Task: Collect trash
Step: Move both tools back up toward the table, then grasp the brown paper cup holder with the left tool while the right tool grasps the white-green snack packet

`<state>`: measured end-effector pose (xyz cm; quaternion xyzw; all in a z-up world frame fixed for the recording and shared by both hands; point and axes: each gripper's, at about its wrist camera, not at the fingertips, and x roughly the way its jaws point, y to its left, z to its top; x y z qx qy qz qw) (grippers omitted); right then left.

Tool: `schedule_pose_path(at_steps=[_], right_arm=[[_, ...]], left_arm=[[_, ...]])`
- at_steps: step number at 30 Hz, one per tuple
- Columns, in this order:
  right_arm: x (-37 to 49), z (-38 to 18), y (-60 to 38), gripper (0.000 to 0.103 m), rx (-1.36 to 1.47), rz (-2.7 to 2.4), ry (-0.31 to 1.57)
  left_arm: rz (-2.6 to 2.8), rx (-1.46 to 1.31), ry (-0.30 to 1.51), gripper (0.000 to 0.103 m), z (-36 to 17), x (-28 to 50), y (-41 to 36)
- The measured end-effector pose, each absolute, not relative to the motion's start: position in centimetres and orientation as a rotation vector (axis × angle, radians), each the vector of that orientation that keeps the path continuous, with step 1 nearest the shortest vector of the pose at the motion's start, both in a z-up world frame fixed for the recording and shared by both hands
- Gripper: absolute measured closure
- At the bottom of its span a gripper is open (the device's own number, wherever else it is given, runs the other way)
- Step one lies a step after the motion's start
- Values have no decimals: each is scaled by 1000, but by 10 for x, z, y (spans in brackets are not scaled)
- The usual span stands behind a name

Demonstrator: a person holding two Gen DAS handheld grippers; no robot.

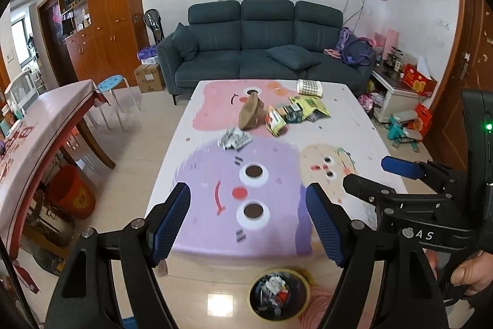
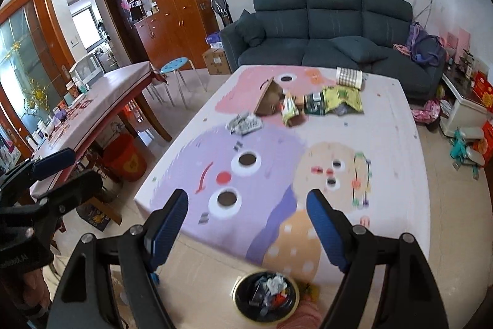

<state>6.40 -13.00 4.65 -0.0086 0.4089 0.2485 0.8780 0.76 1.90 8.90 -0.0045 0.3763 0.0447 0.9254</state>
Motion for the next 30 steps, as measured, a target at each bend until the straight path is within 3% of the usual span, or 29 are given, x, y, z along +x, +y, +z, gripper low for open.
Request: schedule_pose_path(at_steps=[14,24,27,29,30], right_arm=[[268,-8,-125,23,-22,625,999],[367,-80,-99,23,-26,649,1116],[379,-95,-88,28,-28,663,1139],[384,-104,-82,37,-37,671,1158],[387,-109,-78,46,-39,675,1173]], left_arm=[[157,-106,992,27,20,249,22],[195,-93,1129,27,-38,337,27],[200,-60,1143,27,-42,349,27],[204,-51,1155,27,-44,354,28],[205,-50,1161,27,-45,356,27]])
